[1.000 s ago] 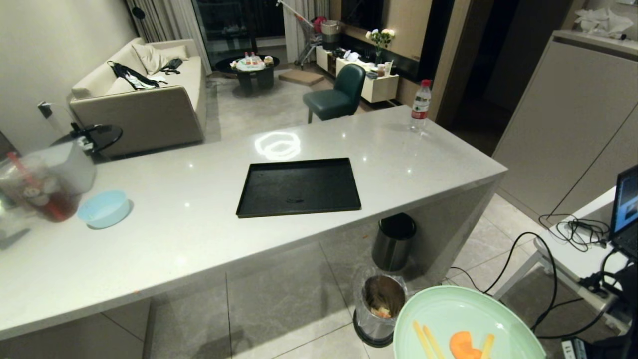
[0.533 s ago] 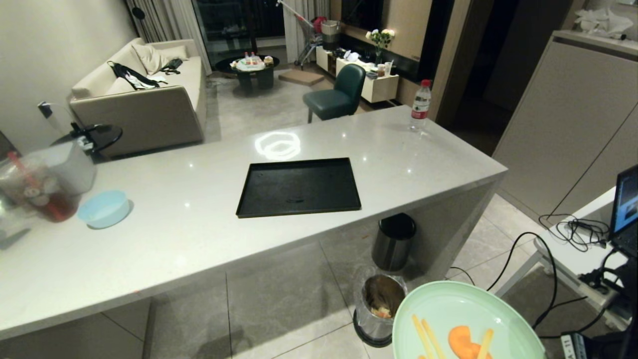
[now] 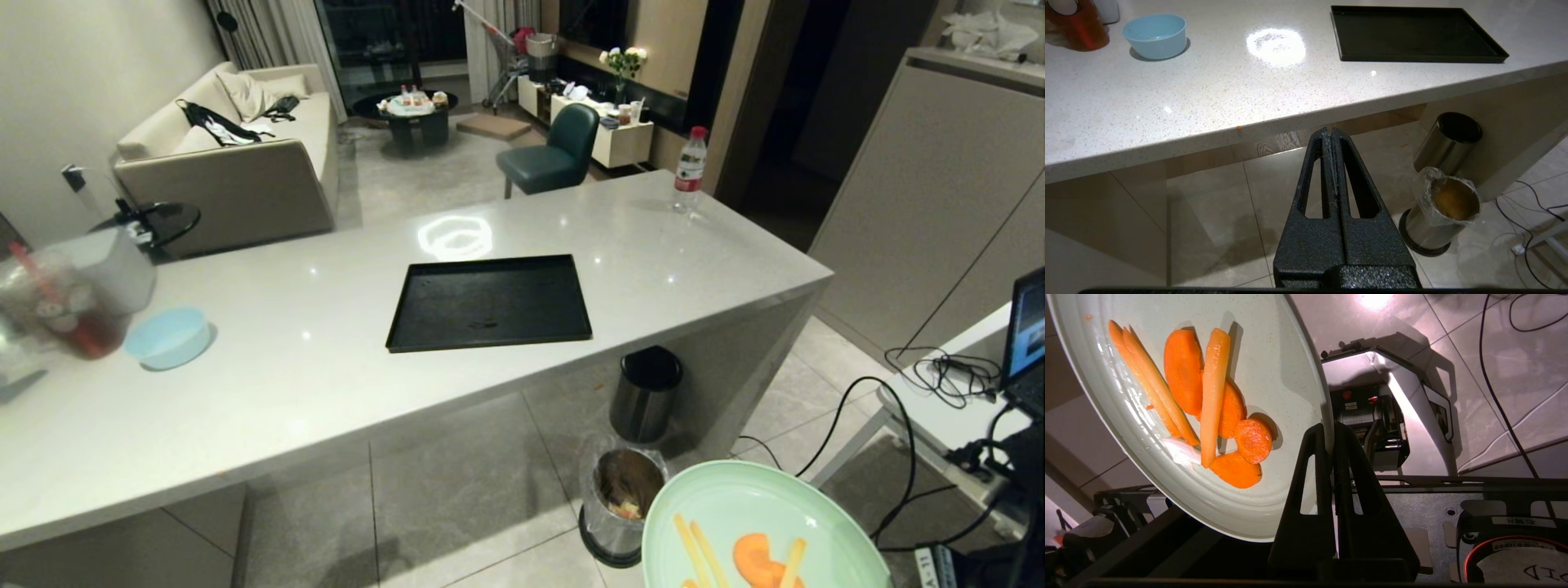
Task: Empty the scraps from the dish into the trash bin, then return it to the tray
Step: Move the plate over the trash can
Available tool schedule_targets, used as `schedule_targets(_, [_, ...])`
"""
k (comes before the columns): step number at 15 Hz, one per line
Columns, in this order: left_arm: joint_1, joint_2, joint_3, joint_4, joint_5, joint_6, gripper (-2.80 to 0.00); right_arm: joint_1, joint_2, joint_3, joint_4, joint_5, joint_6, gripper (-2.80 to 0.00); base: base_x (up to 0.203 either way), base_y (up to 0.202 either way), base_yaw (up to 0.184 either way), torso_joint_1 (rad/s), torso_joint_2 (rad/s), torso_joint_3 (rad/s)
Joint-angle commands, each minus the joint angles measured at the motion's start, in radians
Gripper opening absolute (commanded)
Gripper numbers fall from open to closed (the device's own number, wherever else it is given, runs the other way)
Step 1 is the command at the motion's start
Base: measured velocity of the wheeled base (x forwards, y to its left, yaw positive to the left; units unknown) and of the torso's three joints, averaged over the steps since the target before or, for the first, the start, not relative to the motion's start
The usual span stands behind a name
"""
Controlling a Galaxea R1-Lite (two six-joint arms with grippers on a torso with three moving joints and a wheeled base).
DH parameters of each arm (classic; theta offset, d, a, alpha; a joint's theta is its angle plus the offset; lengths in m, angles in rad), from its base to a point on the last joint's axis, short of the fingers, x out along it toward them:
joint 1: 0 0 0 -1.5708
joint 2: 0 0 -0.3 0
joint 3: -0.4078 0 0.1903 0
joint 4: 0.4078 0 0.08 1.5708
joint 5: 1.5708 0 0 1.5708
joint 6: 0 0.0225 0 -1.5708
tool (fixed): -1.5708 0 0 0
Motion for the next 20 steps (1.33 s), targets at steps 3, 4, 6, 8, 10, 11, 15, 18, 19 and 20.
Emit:
schedule_targets(3, [0.001, 0.001, 0.000, 0.000, 0.000, -0.001, -2.80, 0.001, 0.004, 0.007, 0.003, 0.003, 0.006, -2.80, 0.000, 0.000, 0.000, -0.125, 0.31, 0.168])
schedule_targets(4, [-0.001, 0.001, 0.000, 0.000, 0.000, -0.001, -2.80, 0.001, 0.004, 0.017, 0.000, 0.003, 0.005, -2.80, 0.000, 0.000, 0.000, -0.139, 0.32, 0.197])
schedule_targets(6, [0.001, 0.001, 0.000, 0.000, 0.000, -0.001, -2.80, 0.002, 0.003, 0.030, 0.000, 0.003, 0.007, -2.80, 0.000, 0.000, 0.000, -0.129, 0.31, 0.180])
schedule_targets(8, [0.001, 0.001, 0.000, 0.000, 0.000, -0.001, -2.80, 0.002, 0.003, 0.038, 0.003, 0.003, 0.006, -2.80, 0.000, 0.000, 0.000, -0.127, 0.31, 0.182])
schedule_targets(10, [0.000, 0.001, 0.000, 0.000, 0.000, -0.001, -2.80, 0.004, 0.002, 0.042, 0.000, 0.004, 0.005, -2.80, 0.000, 0.000, 0.000, -0.129, 0.34, 0.199])
schedule_targets(11, [-0.001, 0.001, 0.000, 0.000, 0.000, -0.001, -2.80, 0.006, -0.002, 0.042, 0.003, 0.004, 0.005, -2.80, 0.000, 0.000, 0.000, -0.127, 0.31, 0.196])
schedule_targets(15, [0.000, 0.000, 0.000, 0.000, 0.000, -0.001, -2.80, 0.006, -0.014, 0.048, 0.003, 0.003, 0.005, -2.80, 0.000, 0.000, 0.000, -0.131, 0.34, 0.203])
schedule_targets(18, [0.001, 0.001, 0.000, 0.000, 0.000, -0.001, -2.80, 0.006, -0.030, 0.048, 0.007, 0.003, 0.007, -2.80, 0.000, 0.000, 0.000, -0.135, 0.36, 0.217])
schedule_targets(19, [-0.001, 0.001, 0.000, 0.000, 0.000, -0.001, -2.80, 0.006, -0.035, 0.048, 0.009, 0.003, 0.011, -2.80, 0.000, 0.000, 0.000, -0.135, 0.37, 0.238])
schedule_targets(20, [0.000, 0.000, 0.000, 0.000, 0.000, -0.001, -2.80, 0.006, -0.034, 0.050, 0.006, 0.003, 0.011, -2.80, 0.000, 0.000, 0.000, -0.132, 0.37, 0.226])
